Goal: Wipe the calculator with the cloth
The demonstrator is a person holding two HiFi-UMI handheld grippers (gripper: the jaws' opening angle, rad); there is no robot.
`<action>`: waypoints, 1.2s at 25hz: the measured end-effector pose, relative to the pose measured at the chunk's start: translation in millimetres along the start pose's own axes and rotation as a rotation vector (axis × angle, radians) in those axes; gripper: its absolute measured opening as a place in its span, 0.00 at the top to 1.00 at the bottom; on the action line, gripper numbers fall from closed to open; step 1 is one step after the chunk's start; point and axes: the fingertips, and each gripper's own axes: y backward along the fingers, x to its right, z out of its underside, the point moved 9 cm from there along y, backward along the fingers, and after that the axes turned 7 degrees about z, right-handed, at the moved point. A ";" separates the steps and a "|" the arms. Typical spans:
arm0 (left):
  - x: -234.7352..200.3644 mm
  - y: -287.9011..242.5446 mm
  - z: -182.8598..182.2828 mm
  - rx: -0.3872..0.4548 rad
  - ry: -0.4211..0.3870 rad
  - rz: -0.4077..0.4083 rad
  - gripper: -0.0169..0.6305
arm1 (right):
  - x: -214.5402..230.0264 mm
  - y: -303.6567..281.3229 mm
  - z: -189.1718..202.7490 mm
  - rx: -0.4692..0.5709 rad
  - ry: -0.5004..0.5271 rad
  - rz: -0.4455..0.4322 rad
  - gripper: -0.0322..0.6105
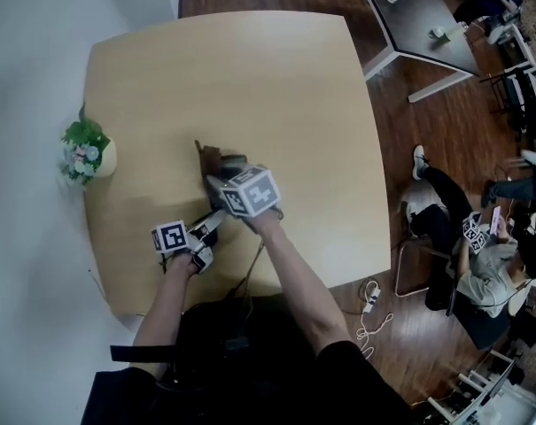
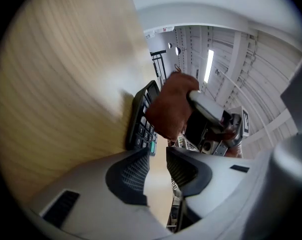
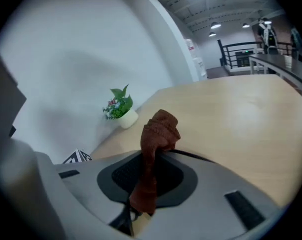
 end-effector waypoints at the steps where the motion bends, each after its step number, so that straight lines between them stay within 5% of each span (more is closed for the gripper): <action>1: -0.6 0.2 0.9 0.002 0.005 -0.003 0.80 | -7.1 -14.3 1.1 -0.030 0.030 -0.008 0.85; 7: 0.1 -0.8 2.5 0.002 0.009 -0.003 0.80 | 26.3 -23.1 23.0 -0.169 0.083 0.155 0.84; 15: -1.2 0.3 0.4 0.009 0.000 0.012 0.80 | 107.7 50.9 56.3 -0.165 -0.055 0.401 0.84; 18: -0.9 0.5 0.8 0.014 0.015 0.016 0.80 | 92.0 57.9 46.3 -0.092 -0.090 0.346 0.85; 24: -2.8 2.3 1.6 0.022 0.012 0.004 0.80 | -6.8 -8.0 2.4 -0.032 0.057 0.006 0.84; 30: -0.2 0.4 2.0 0.023 0.005 0.015 0.80 | 14.4 -33.3 17.6 -0.138 0.082 0.110 0.84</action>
